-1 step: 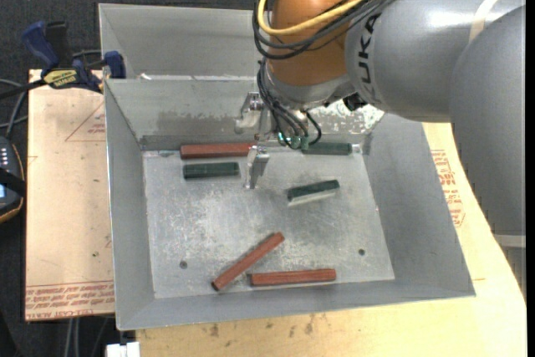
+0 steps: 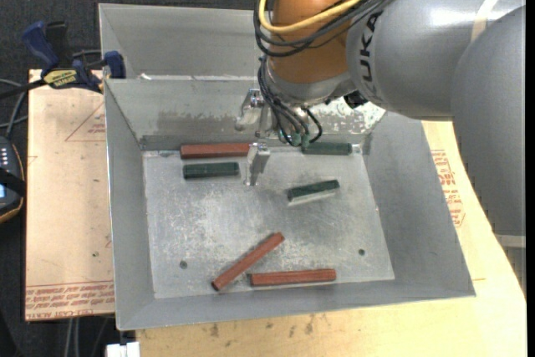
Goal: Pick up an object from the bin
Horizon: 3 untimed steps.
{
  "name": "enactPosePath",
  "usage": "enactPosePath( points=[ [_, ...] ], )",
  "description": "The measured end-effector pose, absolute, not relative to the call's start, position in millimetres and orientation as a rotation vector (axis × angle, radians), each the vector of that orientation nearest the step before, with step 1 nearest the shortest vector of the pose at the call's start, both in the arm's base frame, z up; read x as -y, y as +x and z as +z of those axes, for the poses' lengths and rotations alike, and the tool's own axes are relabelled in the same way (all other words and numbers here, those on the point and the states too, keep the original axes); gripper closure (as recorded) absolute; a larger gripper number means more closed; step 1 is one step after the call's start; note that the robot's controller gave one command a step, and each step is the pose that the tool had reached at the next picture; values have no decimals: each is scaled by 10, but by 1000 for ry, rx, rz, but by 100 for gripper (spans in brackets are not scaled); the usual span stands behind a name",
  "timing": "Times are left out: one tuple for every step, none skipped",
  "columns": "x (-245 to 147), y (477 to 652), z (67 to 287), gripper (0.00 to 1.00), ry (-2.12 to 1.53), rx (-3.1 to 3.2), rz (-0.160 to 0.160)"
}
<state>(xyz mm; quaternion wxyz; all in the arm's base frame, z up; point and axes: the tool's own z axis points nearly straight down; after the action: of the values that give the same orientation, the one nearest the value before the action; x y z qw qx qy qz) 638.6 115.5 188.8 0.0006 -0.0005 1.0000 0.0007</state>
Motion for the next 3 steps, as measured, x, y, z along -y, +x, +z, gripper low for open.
enactPosePath(
  points=[
    [-1479,6502,833,100,-134,-3116,10],
    [-1479,6502,832,100,-134,-3116,10],
    [-1562,6561,833,100,-181,-3120,2]
  ],
)
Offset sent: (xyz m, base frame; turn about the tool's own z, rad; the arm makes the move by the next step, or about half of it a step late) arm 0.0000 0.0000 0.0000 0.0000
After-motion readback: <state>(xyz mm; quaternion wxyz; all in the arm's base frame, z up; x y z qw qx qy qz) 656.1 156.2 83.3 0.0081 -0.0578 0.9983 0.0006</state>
